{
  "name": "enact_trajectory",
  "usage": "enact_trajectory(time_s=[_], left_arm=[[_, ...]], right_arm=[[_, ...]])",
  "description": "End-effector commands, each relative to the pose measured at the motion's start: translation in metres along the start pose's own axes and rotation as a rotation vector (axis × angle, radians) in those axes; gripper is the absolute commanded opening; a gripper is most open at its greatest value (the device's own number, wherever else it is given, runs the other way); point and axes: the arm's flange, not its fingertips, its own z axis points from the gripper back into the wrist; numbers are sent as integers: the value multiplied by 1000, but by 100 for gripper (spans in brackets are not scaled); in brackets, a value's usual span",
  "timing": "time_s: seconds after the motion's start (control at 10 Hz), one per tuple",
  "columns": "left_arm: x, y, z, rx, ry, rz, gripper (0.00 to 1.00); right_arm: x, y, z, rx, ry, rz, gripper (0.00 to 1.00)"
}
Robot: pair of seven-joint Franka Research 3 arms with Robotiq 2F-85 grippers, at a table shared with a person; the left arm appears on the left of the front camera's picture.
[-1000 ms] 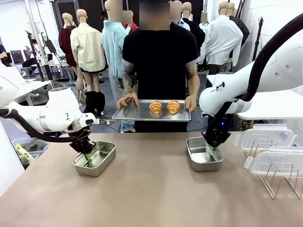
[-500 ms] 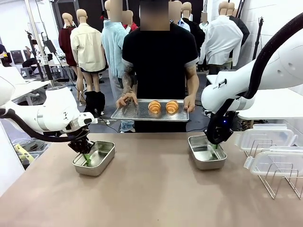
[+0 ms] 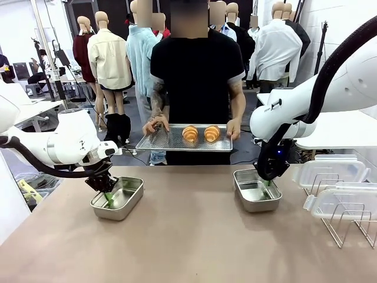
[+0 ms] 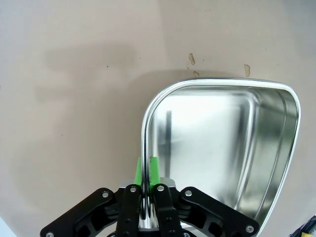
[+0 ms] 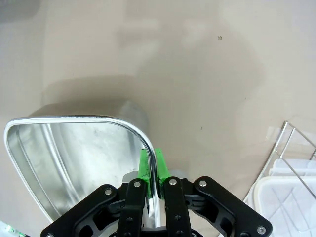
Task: Place the bread in airtight containers.
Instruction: Once an object is inside an Airtight Container , place the container in the center of the table.
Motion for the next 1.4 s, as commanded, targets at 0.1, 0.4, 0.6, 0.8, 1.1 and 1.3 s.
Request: enact_trajectory(time_s=[0.1, 0.4, 0.6, 0.8, 1.1, 1.3], left_arm=[[2, 1, 3, 7, -4, -8, 0], [-7, -38, 24, 43, -29, 55, 0], [-15, -48, 56, -15, -60, 156, 0], [-32, -57, 86, -7, -120, 195, 0], [-35, -65, 130, -43, -198, 223, 0], [-31, -61, 127, -20, -181, 197, 0]], right_arm=[[0, -1, 1, 1, -14, 12, 0], [-19, 17, 23, 14, -5, -24, 0], [-29, 45, 54, 42, -58, -64, 0], [-35, 61, 76, 83, -65, -119, 0], [-32, 66, 117, 144, -93, -245, 0], [-12, 65, 111, 105, -58, -281, 0]])
